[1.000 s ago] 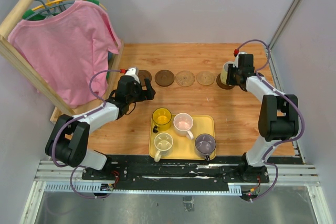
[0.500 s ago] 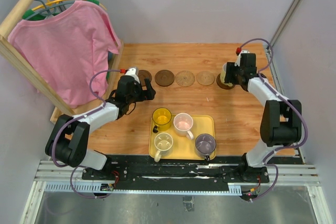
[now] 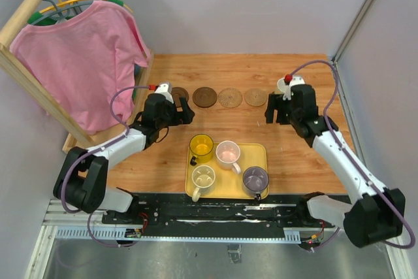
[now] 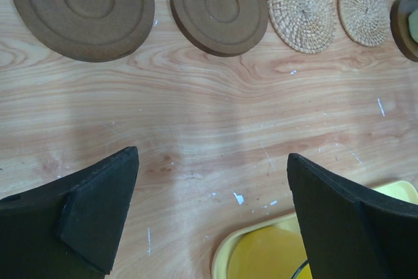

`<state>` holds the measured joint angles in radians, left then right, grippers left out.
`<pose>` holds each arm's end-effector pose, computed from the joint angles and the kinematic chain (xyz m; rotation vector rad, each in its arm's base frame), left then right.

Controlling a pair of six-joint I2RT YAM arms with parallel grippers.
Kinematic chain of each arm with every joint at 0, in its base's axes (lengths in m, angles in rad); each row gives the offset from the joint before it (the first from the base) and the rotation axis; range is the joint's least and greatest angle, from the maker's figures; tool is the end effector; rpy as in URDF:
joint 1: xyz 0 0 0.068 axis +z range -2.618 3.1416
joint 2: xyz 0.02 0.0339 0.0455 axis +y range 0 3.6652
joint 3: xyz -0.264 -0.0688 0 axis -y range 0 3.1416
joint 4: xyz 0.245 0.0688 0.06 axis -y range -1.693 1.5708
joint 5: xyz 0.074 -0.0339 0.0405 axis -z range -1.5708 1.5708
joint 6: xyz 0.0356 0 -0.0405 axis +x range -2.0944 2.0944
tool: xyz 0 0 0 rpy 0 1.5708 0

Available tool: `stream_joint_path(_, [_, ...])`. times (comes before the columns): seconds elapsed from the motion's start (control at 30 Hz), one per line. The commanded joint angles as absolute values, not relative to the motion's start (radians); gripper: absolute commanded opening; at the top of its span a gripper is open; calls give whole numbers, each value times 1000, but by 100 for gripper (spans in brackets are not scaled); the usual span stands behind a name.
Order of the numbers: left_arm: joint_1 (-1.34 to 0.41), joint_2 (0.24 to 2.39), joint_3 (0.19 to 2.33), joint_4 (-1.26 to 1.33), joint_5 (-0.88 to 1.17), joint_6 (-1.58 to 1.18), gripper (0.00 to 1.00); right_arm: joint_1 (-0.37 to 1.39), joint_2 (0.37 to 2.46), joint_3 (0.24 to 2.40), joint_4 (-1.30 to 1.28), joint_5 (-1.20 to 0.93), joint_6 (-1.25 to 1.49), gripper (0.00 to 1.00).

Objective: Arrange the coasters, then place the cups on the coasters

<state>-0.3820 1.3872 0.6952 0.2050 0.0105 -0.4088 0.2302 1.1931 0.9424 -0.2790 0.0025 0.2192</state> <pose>0.2741 -0.1105 0.2116 -0.0215 2.0954 -0.4961 0.2624 0.0614 0.3009 -0.0101 2.1118 0.2672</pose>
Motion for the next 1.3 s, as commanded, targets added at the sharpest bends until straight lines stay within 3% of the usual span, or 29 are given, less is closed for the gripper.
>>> stream_joint_path(0.0, [-385, 1348, 688, 194, 45, -396, 100, 350, 1048, 844, -482, 33, 335, 76])
stream_joint_path(0.33, [-440, 1220, 652, 162, 42, -384, 100, 461, 676, 710, -726, -98, 440, 69])
stream_joint_path(0.57, [-530, 1185, 625, 143, 8, -422, 100, 497, 511, 674, -829, -149, 462, 45])
stream_joint_path(0.83, [-552, 1174, 623, 139, 15, -431, 100, 537, 597, 653, -829, -166, 481, 38])
stream_joint_path(1.27, [-554, 1168, 617, 128, 16, -425, 100, 732, 778, 641, -775, -19, 530, 41])
